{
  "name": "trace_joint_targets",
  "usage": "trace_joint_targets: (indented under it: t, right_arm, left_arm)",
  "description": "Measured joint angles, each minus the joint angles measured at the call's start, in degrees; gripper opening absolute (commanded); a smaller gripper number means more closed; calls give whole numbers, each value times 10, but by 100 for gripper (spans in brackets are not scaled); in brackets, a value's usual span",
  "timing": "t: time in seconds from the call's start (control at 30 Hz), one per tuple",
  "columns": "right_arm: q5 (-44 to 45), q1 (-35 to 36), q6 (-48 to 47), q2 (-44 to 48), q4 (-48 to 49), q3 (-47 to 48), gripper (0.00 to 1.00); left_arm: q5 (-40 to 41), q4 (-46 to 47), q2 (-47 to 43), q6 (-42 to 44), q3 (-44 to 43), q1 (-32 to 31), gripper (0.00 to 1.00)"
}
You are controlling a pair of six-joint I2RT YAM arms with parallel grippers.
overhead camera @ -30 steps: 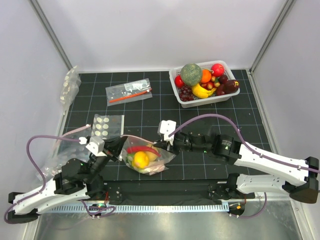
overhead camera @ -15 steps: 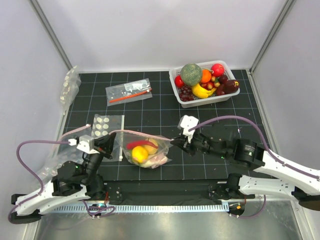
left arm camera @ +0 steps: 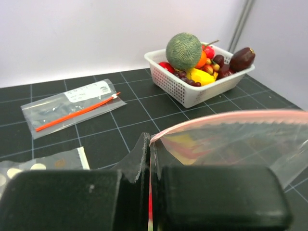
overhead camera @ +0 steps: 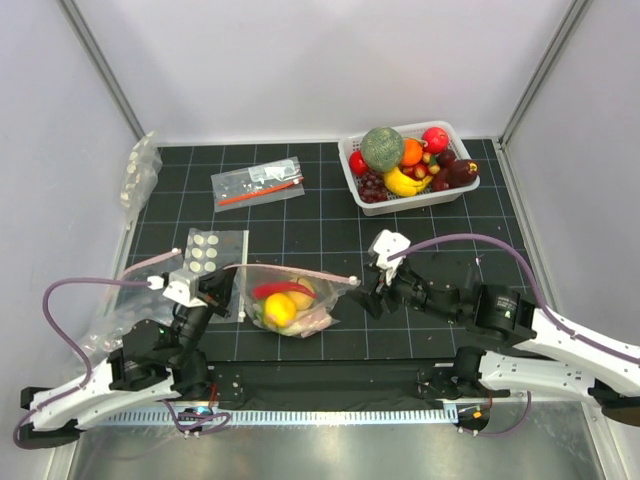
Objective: Place the food in the zip-top bag and seal the zipper
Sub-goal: Place the zipper food storage bag at the center of the board.
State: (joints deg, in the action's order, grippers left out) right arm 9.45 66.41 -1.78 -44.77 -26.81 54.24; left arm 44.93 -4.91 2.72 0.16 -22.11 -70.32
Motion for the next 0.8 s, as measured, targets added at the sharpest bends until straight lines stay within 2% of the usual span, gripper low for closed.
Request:
trace_joint_targets:
  t: [0.03,0.13,0.37,0.57,0.7,0.77,0.8]
  right_arm:
    - [8,0,3,7,7,-10,92]
    - [60,0,31,22,54,-44,100]
    - [226,-1,112,-14,156,-80,100]
    - [299,-2,143,-83,188,-79,100]
    - [342,-2,163,-114,188,-76,100]
    - [360,-2,171,-116,181,-70,99]
    - [367,-2,174,-116,178,-64,100]
  left_arm:
    - [-3,10,10,3,2,2,0]
    - [-22,47,78,14,3,3,0]
    - [-38,79,220,18,-2,3,1]
    - [-6,133,234,25,5,7,9]
    - [6,200,252,27,19,54,9]
    - [-7,208,280,14,15,89,18]
    - [-13,208,297,5,11,104,26]
